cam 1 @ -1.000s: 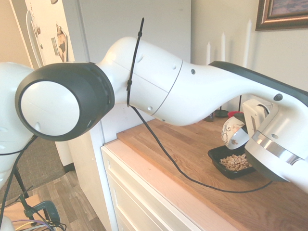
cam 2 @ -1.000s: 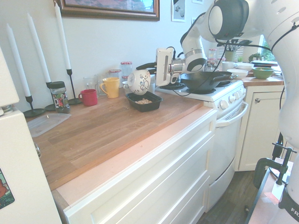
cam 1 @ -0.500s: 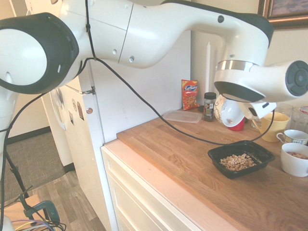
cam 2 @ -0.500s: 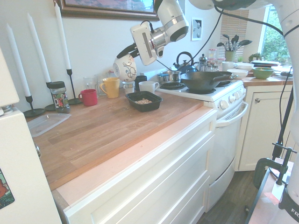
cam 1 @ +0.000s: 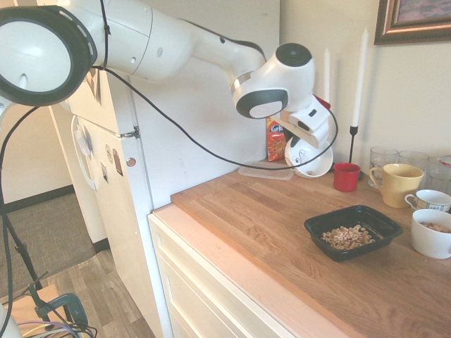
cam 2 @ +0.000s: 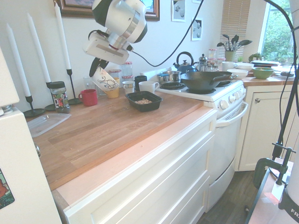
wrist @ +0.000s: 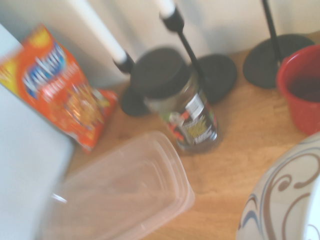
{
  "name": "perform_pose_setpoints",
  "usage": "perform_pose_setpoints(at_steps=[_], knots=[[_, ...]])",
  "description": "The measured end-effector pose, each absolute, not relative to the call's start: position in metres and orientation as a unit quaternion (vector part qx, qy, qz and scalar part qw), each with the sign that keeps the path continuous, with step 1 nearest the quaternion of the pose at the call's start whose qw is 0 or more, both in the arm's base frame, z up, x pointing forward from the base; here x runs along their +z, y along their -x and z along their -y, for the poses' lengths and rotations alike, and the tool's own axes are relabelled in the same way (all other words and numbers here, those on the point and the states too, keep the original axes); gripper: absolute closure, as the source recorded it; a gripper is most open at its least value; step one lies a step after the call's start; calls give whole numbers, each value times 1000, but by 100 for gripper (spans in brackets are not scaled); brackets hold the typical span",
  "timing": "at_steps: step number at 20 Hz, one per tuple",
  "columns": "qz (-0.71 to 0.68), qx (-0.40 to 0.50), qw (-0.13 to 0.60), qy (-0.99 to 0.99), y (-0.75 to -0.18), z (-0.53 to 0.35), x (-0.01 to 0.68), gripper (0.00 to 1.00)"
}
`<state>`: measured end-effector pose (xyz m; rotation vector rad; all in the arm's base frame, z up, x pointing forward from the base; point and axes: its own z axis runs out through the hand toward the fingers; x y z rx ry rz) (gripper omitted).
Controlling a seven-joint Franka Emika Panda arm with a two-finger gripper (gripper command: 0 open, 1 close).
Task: Pour the cereal into the box
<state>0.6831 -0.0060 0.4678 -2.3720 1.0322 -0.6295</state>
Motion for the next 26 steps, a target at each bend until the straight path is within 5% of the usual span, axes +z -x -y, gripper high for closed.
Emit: perform_pose_setpoints(at_steps=[13, 26], knots=[[-332, -326, -93, 880, -676, -100, 396, 100], [-296, -277, -123, 906, -671, -141, 353, 100]])
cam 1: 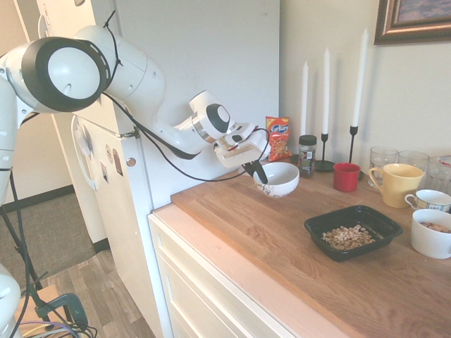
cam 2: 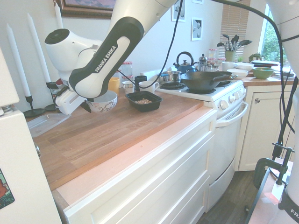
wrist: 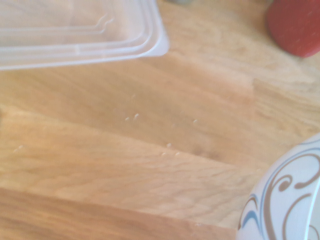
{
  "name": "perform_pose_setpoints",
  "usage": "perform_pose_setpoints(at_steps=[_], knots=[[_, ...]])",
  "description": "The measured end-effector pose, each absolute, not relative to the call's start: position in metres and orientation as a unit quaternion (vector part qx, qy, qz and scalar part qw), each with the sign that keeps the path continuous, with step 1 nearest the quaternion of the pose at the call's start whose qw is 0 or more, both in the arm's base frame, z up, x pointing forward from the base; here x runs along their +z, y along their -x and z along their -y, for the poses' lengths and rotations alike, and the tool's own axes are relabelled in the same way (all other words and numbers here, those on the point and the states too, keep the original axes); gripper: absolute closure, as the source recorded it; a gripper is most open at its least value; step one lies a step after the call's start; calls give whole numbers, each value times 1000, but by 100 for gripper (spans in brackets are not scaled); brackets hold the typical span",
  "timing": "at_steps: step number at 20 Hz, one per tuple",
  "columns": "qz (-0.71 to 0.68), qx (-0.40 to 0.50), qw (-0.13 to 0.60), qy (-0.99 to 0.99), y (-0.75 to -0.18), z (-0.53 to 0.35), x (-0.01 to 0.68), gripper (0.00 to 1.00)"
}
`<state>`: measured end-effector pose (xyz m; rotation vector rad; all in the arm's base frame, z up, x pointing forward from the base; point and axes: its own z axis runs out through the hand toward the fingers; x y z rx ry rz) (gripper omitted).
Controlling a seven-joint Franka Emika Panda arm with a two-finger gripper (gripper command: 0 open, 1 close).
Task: Pour the cereal into the box
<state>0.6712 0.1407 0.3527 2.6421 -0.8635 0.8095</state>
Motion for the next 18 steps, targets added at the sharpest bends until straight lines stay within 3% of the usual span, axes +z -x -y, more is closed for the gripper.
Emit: perform_pose_setpoints(at_steps=[18], knots=[[295, 254, 124, -913, -681, -152, 313, 100]])
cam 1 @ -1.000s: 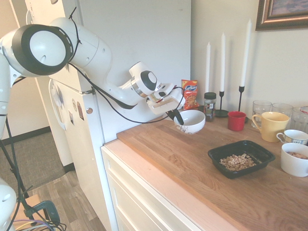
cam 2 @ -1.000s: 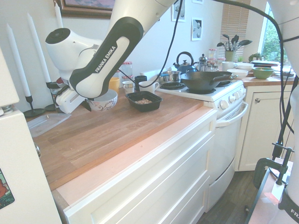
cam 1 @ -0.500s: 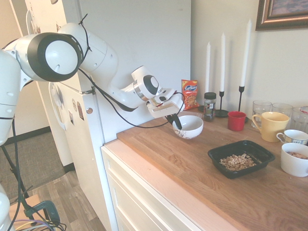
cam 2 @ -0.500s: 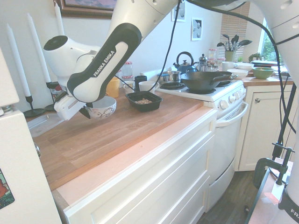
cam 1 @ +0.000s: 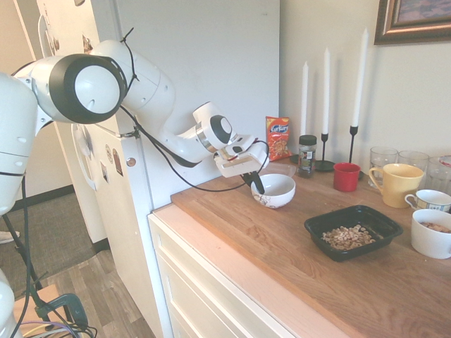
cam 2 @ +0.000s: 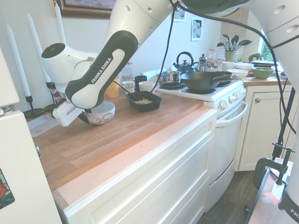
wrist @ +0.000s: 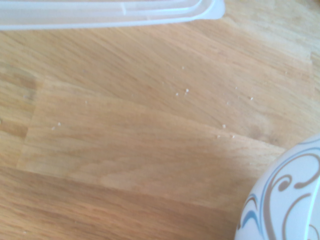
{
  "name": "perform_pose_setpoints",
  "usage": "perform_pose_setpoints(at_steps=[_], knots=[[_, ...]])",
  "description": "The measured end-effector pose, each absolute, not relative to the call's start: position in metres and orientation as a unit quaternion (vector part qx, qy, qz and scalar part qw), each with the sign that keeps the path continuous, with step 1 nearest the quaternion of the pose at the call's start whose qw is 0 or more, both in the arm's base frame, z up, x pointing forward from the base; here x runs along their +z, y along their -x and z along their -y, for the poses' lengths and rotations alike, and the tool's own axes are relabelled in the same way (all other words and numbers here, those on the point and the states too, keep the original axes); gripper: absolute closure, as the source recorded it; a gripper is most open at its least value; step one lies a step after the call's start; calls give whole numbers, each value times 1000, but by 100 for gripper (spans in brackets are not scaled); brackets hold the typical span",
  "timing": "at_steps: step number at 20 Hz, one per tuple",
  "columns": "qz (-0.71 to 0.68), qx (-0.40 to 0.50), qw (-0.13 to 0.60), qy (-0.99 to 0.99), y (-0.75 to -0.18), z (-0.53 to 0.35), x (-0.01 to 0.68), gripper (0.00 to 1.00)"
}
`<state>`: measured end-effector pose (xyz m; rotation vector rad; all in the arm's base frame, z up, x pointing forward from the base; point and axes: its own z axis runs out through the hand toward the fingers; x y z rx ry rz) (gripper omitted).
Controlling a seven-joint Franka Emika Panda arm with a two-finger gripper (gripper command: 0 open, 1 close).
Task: Pour the cereal into the box
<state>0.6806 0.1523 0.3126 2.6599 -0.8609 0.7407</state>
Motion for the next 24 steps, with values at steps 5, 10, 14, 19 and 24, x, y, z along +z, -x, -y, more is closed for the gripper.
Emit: perform_pose_setpoints(at_steps=[5, 10, 14, 19, 24], knots=[[298, 254, 126, -912, -681, -152, 309, 0], [301, 255, 126, -910, -681, -151, 307, 0], [304, 257, 124, -909, -683, -146, 308, 0], [316, 268, 102, -905, -686, -144, 319, 0], [374, 239, 34, -895, -684, -140, 374, 0]])
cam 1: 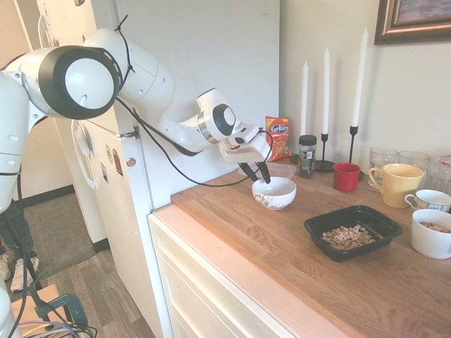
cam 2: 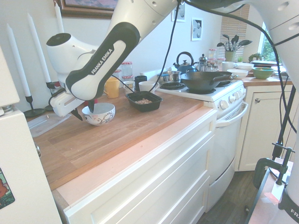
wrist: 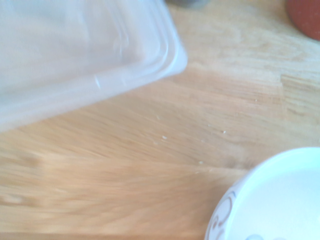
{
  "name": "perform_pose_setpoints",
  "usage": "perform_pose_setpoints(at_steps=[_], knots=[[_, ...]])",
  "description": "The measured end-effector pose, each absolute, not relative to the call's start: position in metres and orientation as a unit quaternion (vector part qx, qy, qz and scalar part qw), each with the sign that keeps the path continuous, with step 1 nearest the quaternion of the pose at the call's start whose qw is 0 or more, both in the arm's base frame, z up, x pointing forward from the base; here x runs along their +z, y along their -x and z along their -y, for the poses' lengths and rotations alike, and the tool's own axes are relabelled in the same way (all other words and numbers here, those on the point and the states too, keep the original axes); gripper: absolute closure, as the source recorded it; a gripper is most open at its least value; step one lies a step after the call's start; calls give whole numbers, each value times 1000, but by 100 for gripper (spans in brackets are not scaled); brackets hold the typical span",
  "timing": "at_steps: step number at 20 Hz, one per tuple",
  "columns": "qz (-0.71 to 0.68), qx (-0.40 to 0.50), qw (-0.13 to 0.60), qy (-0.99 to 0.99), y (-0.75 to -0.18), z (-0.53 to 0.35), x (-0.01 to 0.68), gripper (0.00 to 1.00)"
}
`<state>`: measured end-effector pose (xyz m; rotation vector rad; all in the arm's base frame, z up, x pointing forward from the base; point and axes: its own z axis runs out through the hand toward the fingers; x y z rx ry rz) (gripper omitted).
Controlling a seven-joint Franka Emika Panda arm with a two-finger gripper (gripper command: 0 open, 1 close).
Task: Pour the cereal into the box
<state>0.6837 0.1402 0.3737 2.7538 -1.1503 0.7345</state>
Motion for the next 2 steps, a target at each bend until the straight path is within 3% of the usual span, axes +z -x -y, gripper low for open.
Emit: perform_pose_setpoints(at_steps=[2], knots=[[394, 211, 4, -895, -679, -138, 399, 0]])
